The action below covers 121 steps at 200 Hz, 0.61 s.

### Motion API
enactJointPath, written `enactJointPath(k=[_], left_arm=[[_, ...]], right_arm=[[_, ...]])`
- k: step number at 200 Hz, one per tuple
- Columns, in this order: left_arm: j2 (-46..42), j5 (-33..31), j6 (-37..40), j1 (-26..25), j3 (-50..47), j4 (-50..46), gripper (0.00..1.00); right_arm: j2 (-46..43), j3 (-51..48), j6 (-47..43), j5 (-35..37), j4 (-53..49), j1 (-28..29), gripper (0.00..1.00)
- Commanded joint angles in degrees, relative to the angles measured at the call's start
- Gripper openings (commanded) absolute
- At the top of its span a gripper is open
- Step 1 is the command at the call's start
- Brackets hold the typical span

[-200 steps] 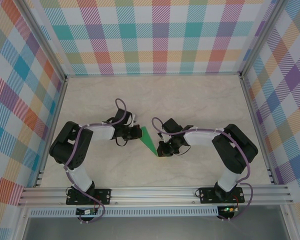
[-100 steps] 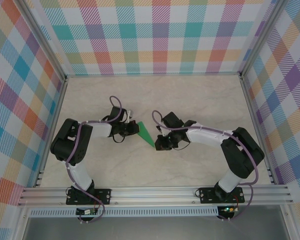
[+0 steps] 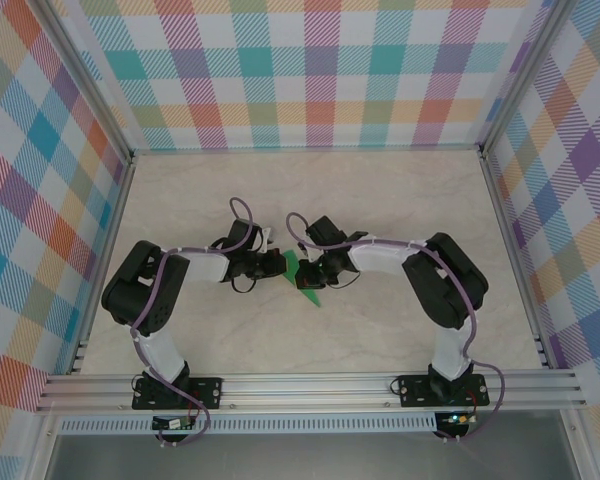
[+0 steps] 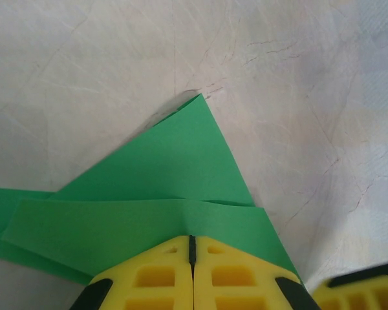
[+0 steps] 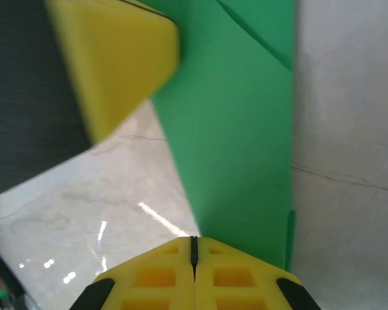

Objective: Fold a paper plane with a square sheet of paper (pick it up from the middle)
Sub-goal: Fold the wing for the fifth time at the center of the table.

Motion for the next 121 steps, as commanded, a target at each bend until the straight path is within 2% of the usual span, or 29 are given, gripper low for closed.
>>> enactJointPath(k=[1, 31, 78, 121], left_arm=[[0.99, 0.00, 0.83, -0.80, -1.76, -6.78, 0.07], [1.21, -1.56, 2.47, -0.46, -0.19, -8.92, 0.08], [1.95, -1.80, 2.65, 2.58, 1.65, -9.61, 0.17], [2.85, -4.88, 2.74, 5.26, 3.84, -10.65, 0.17]], right_arm=[[1.51, 0.89, 0.16, -0.46, -0.03, -0.76, 0.06], [3.00, -1.06, -0.61, -0.11, -1.25, -1.74, 0.06], [3.24, -6.46, -1.00, -3.19, 0.07, -3.47, 0.06], [2.70, -8.01, -1.00, -4.71, 1.06, -3.69, 0.07]])
